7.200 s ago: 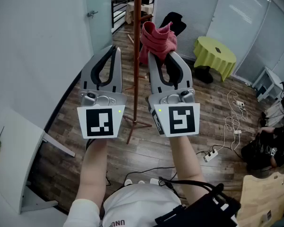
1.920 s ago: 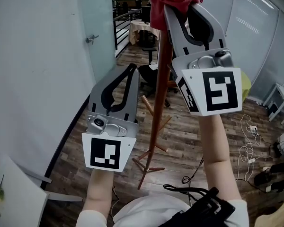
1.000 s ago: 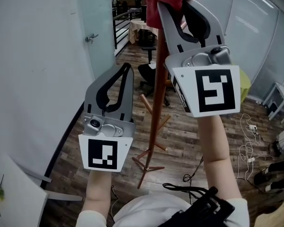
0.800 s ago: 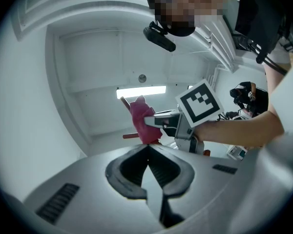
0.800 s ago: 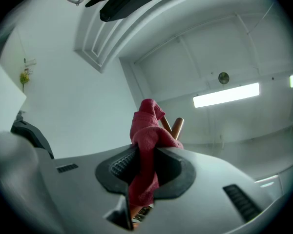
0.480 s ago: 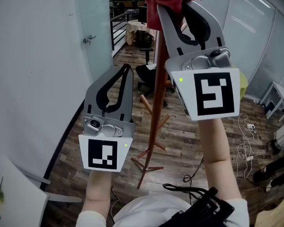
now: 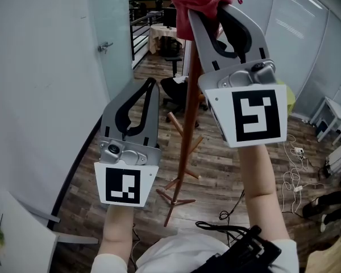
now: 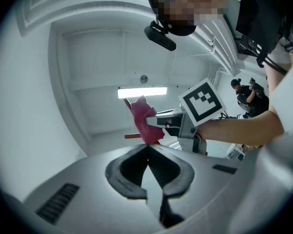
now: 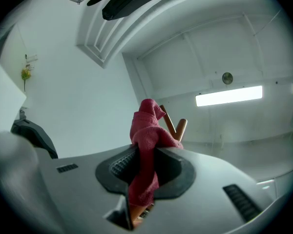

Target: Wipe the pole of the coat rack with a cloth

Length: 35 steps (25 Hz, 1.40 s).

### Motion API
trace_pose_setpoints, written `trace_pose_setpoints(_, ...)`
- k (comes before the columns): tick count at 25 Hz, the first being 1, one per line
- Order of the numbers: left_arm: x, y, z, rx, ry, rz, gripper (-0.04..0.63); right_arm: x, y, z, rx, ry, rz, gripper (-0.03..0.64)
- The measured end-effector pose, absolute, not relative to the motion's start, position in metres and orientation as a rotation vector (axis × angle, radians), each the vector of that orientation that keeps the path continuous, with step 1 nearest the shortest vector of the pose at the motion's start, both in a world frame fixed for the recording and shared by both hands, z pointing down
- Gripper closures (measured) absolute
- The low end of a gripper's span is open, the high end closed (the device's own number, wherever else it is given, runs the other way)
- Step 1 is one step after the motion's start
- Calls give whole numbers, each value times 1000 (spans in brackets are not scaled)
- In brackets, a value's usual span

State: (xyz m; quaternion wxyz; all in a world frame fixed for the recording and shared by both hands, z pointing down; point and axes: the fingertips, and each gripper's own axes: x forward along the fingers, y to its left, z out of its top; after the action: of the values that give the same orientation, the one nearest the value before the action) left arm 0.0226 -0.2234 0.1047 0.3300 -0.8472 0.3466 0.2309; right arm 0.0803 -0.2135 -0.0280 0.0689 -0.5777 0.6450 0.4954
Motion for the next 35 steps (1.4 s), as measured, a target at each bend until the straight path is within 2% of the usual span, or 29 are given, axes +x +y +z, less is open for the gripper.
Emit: trace_pose_setpoints(35, 19, -221, 121, -2278, 925, 602, 583, 80, -221, 19, -1878, 2028, 1540, 534)
